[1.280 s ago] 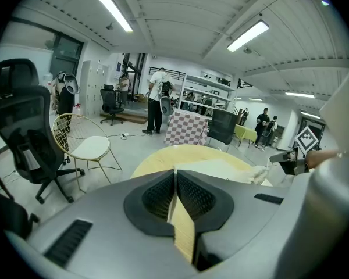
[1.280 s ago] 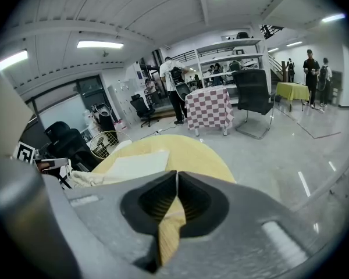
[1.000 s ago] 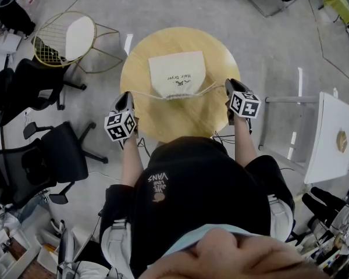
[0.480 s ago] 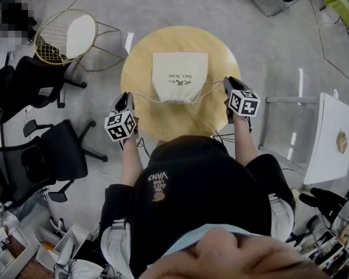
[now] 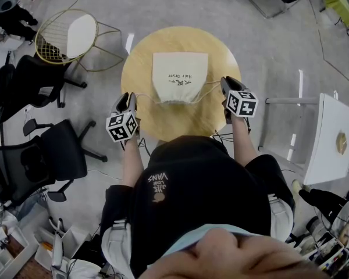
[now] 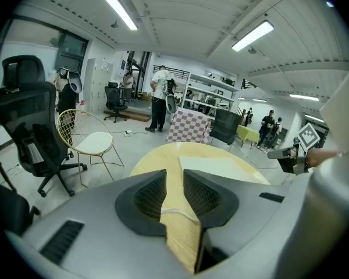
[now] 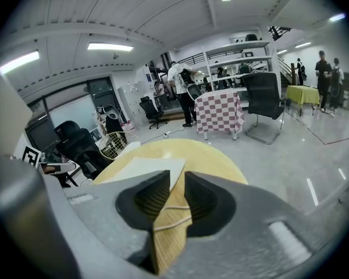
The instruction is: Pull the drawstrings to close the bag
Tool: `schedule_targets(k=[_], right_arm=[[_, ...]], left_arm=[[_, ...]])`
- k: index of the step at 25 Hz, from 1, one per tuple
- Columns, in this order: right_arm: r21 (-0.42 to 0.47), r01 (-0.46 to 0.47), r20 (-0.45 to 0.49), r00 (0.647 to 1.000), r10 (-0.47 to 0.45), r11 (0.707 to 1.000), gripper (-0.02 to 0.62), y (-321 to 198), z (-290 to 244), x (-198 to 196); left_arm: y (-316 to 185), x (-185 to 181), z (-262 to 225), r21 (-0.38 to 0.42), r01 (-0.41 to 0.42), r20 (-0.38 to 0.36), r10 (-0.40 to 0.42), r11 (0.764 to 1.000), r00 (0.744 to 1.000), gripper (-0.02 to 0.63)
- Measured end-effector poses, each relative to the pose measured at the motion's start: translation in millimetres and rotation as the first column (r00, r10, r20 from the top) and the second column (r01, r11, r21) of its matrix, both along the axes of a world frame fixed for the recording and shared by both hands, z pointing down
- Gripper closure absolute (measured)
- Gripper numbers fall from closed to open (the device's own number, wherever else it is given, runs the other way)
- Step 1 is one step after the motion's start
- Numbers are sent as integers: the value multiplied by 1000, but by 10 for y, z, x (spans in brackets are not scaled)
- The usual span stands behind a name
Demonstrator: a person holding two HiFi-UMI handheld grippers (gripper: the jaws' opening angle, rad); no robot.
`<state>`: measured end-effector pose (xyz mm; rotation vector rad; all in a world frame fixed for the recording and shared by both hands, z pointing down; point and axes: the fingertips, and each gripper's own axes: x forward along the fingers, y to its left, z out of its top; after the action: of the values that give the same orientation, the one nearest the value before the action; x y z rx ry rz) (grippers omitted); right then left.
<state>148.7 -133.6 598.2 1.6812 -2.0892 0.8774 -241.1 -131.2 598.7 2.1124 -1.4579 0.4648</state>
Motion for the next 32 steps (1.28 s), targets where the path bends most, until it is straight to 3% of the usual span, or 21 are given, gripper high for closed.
schedule_targets(k=[6, 13, 23, 32], right_arm=[[19, 15, -1, 1000, -15, 1000, 518, 24, -104, -58], [123, 59, -34, 998, -55, 991, 520, -45, -461, -229], [259, 99, -27, 995, -96, 961, 525, -96, -1002, -449], [329, 164, -29, 986, -163, 930, 528, -63, -1302, -665]], left_arm=[[-31, 68, -148, 35, -17, 14, 16, 999, 1000, 518], [-157, 265, -588, 176, -72, 21, 69, 982, 997, 518], [-218, 581, -1225, 340, -148, -3, 159, 929, 987, 518], [-192, 879, -1415, 388, -226, 3, 244, 894, 970, 518]])
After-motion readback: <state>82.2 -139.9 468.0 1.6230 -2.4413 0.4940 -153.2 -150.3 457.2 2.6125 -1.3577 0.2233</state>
